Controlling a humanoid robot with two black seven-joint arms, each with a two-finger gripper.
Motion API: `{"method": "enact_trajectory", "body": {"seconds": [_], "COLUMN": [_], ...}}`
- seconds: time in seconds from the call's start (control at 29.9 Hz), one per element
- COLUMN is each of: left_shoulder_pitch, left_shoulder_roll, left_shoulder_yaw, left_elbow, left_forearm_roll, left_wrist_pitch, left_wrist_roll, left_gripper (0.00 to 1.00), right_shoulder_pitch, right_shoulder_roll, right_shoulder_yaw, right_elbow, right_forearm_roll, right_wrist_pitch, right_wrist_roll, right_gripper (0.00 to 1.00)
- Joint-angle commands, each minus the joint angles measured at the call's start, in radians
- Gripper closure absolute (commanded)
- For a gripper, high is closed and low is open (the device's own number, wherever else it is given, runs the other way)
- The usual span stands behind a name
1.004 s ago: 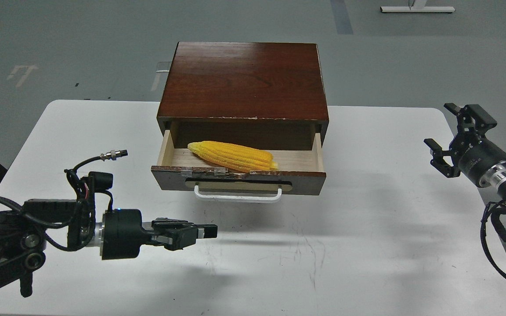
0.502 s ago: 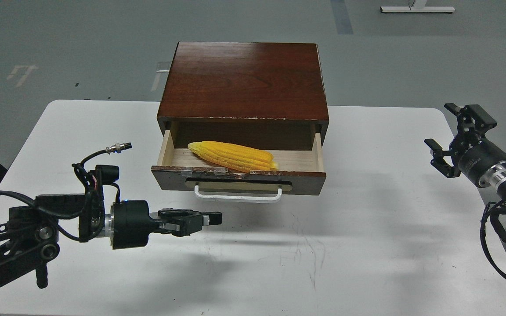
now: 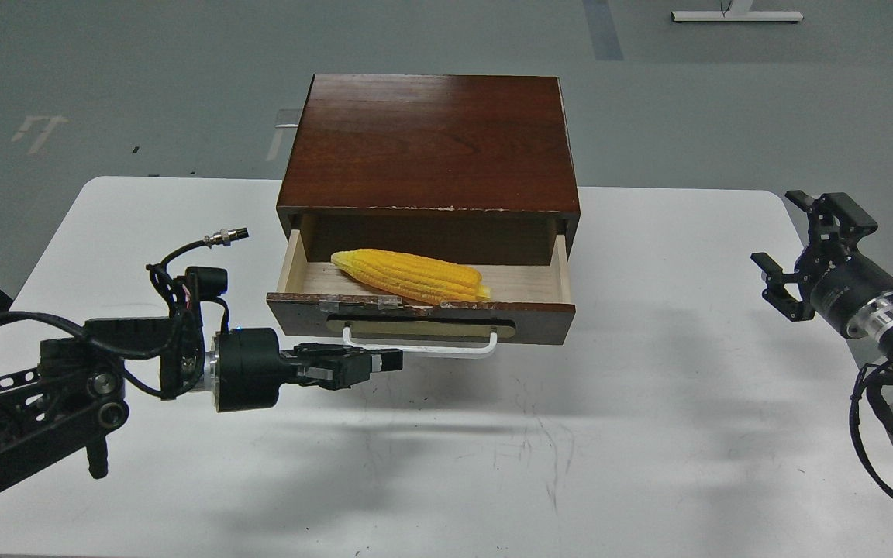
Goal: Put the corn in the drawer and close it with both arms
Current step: 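Move the left gripper toward the drawer handle and align with it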
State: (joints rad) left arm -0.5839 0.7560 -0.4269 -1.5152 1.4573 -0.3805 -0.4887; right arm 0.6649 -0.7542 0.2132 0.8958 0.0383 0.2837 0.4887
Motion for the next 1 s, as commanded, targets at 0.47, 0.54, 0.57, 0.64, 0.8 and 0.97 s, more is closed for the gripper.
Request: {"method": "enact_trajectory", "body": {"seconds": [0.47, 0.54, 0.57, 0.64, 0.8, 0.97], "left_shoulder_pitch": [0.009, 0.006, 0.001, -0.001, -0.004, -0.013], "left_shoulder_roll": [0.0, -0.001, -0.003, -0.003, -0.012, -0.017], "left_shoulder_yaw": [0.002, 0.002, 0.002, 0.002, 0.0, 0.0], "left_elbow": [-0.002, 0.003, 0.007, 0.012, 0.018, 0.033], "left_forearm_roll": [0.011, 0.008, 0.008, 0.008, 0.008, 0.008], "left_wrist_pitch": [-0.061, -0.061, -0.06, -0.06, -0.058, -0.058], "left_wrist_roll": [0.0, 0.0, 0.0, 0.0, 0.0, 0.0], "left_gripper": [1.0, 1.0, 1.0, 1.0, 1.0, 1.0], "right_shoulder_pitch": [-0.018, -0.018, -0.019, -0.019, -0.021, -0.025], "right_shoulder_roll": [-0.005, -0.005, -0.007, -0.007, -0.01, -0.01], "right_shoulder_yaw": [0.0, 0.0, 0.0, 0.002, 0.002, 0.002], "right_elbow": [0.0, 0.0, 0.0, 0.0, 0.0, 0.0], "right_forearm_roll": [0.0, 0.0, 0.0, 0.0, 0.0, 0.0], "right_wrist_pitch": [0.002, 0.002, 0.002, 0.002, 0.002, 0.002], "right_wrist_roll": [0.0, 0.0, 0.0, 0.0, 0.0, 0.0], "right_gripper": [0.0, 0.0, 0.0, 0.0, 0.0, 0.0]}}
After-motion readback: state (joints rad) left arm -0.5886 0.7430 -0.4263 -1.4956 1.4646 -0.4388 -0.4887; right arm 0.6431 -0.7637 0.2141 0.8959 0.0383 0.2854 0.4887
